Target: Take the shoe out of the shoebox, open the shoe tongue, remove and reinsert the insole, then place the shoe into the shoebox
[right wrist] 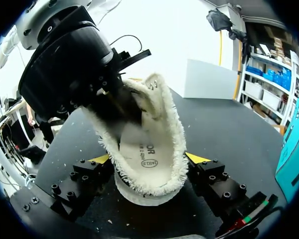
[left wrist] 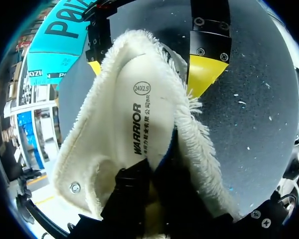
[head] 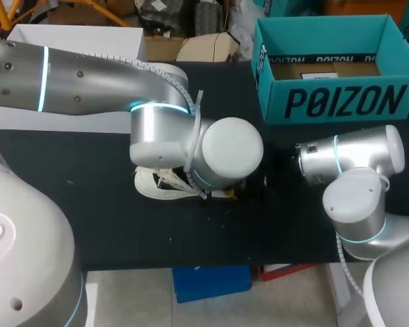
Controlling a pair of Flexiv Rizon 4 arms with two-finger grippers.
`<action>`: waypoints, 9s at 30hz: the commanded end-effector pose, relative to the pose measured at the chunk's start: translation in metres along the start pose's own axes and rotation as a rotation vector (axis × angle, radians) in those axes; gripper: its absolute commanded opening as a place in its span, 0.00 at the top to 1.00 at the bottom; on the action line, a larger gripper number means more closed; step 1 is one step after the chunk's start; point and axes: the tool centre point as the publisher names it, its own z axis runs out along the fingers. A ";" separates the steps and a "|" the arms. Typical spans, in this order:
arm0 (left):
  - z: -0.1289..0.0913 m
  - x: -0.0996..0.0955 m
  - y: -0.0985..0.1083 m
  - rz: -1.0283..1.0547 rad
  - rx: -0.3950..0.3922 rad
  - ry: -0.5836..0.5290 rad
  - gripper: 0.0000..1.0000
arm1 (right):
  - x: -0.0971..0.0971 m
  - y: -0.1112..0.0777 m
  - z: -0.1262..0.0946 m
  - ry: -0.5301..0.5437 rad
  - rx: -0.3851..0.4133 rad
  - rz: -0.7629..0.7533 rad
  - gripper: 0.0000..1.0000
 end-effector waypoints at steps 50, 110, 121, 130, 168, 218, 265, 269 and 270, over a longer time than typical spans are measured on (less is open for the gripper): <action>-0.050 -0.003 0.004 0.058 0.280 0.136 0.77 | 0.000 -0.003 0.001 0.001 0.002 0.001 1.00; -0.067 -0.007 -0.062 0.214 0.510 0.034 1.00 | 0.000 -0.003 0.001 0.001 0.002 0.001 1.00; -0.142 -0.005 -0.039 0.162 0.686 0.070 1.00 | 0.000 -0.003 0.001 0.001 0.002 0.001 1.00; -0.246 -0.013 -0.044 0.044 0.959 0.085 1.00 | 0.000 -0.003 0.001 0.001 0.002 0.001 1.00; -0.342 -0.045 -0.020 -0.229 1.633 0.445 1.00 | 0.000 -0.003 0.001 0.001 0.002 0.001 1.00; -0.541 -0.104 0.017 -0.288 1.761 0.835 1.00 | 0.000 -0.003 0.001 0.001 0.002 0.001 1.00; -0.540 -0.104 0.016 -0.310 1.796 0.848 1.00 | 0.002 0.039 -0.050 0.043 0.874 -0.229 0.00; -0.540 -0.104 0.016 -0.310 1.796 0.848 1.00 | 0.003 0.038 -0.047 0.046 0.883 -0.229 0.00; -0.540 -0.104 0.016 -0.310 1.796 0.848 1.00 | 0.003 0.038 -0.046 0.050 0.887 -0.229 0.00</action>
